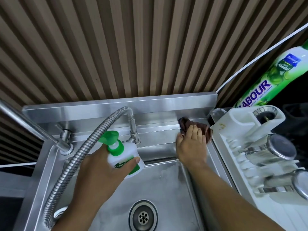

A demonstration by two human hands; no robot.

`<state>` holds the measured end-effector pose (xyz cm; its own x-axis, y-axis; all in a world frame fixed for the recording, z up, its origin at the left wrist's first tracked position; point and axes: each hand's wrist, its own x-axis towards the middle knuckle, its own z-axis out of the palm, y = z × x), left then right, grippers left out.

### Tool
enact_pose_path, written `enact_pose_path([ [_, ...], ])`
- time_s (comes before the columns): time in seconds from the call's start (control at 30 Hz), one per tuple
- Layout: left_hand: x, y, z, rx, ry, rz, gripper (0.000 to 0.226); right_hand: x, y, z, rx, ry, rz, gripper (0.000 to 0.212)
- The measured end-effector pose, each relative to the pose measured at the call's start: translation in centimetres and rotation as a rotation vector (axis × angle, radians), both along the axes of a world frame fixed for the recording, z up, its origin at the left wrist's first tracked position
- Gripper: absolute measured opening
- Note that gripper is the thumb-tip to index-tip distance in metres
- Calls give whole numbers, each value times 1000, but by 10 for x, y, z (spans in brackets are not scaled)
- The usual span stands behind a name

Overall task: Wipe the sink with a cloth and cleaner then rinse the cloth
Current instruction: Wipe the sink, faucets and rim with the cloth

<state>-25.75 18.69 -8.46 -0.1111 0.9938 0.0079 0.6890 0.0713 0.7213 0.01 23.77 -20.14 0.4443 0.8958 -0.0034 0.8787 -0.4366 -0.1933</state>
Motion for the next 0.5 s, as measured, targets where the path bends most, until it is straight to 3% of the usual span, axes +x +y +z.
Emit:
enact_pose_path([
  [0.07,0,0,1,-5,-5,1,45,-23,-1,3,10,6,12,68],
  [0.23,0,0,-1,-16,7,3,46,-62,-28,-2,80,29,561,62],
  [0.3,0,-1,-1,-12,-1,-3,47,-38,-16,-2,117,18,379,60],
  [0.4,0,0,-1,-6,-11,1,48,-14,10,5,42,95,-105,66],
  [0.5,0,0,-1,-8,-15,11,48,-47,29,17,11,174,-190,62],
])
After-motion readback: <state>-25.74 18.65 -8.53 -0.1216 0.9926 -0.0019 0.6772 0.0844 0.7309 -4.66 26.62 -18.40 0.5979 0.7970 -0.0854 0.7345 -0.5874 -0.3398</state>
